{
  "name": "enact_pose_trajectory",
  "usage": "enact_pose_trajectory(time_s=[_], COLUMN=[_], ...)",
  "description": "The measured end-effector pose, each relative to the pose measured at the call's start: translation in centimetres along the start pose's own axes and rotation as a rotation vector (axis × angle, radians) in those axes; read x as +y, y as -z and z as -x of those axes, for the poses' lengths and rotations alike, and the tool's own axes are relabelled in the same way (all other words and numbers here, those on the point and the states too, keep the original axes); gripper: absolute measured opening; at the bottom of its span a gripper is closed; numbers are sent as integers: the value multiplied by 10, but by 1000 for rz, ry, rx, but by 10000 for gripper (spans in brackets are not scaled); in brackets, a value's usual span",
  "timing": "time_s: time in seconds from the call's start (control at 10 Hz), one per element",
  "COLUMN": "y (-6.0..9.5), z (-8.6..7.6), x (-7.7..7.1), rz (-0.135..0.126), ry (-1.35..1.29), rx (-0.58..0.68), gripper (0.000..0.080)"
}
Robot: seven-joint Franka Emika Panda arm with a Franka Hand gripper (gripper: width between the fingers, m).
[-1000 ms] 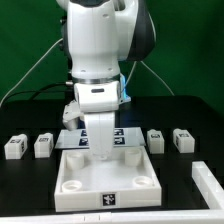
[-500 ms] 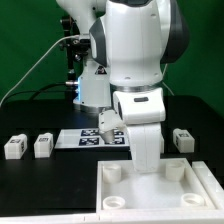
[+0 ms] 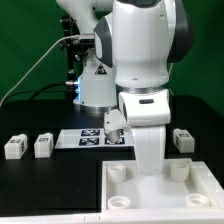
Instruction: Assemble one leg
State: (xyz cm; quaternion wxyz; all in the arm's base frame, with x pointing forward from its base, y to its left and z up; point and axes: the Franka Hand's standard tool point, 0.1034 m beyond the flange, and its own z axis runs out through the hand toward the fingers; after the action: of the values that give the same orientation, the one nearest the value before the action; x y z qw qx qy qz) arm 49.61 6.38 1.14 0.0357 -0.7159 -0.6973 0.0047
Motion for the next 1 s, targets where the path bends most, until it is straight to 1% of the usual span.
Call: enact_pose_trajectory(time_s=[0.1,0.2,0.3,0.4,0.5,0.6,0.7,1.0], y=[0,-1,-1,-1,-1,-1,-1,-1], z=[0,0,0,1,1,1,1,1], x=[0,-1,-1,-1,-1,-1,-1,-1], rz=[-1,-2,-2,-3,-3,-3,-3,-3], ry=[0,-1,-1,-1,-2,-2,-2,-3], rx=[0,0,0,0,0,0,0,0], gripper=[62,174,310,310,497,616,640,648])
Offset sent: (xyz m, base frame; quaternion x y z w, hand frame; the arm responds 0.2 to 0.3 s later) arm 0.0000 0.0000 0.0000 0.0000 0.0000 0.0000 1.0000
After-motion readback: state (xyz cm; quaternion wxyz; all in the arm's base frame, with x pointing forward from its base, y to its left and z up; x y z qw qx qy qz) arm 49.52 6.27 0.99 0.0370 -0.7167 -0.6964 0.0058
